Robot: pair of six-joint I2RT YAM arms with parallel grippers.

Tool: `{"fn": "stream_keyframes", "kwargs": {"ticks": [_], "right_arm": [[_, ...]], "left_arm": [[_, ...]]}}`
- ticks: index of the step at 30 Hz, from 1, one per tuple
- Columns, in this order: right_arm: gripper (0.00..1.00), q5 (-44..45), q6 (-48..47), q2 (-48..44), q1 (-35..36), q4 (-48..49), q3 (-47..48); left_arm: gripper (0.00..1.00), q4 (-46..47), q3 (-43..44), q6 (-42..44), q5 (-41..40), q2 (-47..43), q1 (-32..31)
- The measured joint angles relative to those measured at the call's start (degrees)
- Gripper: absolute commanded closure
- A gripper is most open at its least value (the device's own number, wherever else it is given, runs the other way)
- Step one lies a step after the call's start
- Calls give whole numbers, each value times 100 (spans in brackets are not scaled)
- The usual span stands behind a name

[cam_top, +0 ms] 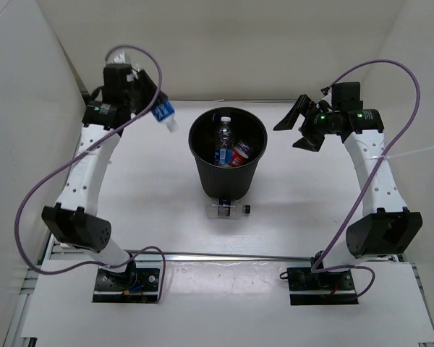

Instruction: Put the plastic bottles in the bin

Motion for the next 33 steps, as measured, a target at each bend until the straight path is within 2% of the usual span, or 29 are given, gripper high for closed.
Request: {"fn": "stream_keyframes", "kwargs": {"ticks": [4, 7, 10, 12, 13, 14, 16, 22, 29, 33], "right_arm": [[0, -2, 4, 0, 0, -4, -153], [0, -4, 24, 0, 0, 4, -214], [0, 0, 63, 0, 0, 7, -238], [0, 4, 76, -9, 0, 2, -260], [0, 4, 85, -9, 0, 4, -267], [0, 15, 87, -15, 0, 11, -284], [0, 61, 92, -66, 0, 20, -369], [0, 297, 96, -365, 0, 0, -667], [0, 348, -203, -1121, 17, 136, -1099], [0, 487, -529, -1746, 341, 308, -1091]], "left_arm": [[63, 210, 1447, 98, -72, -219, -256], [62, 343, 2044, 247, 92, -109, -651], [54, 450, 2363, 492, 310, 251, -1152], [49, 437, 2369, 651, 398, 564, -1467], [39, 426, 2330, 719, 413, 728, -1600], [34, 417, 2240, 796, 411, 868, -1740], [30, 334, 2022, 931, 369, 1093, -1945], [0, 57, 1386, 1235, 109, 1189, -2291], [0, -48, 1519, 1558, -527, 957, -2367], [0, -4, 1340, 1663, -1099, 356, -2441]]}}
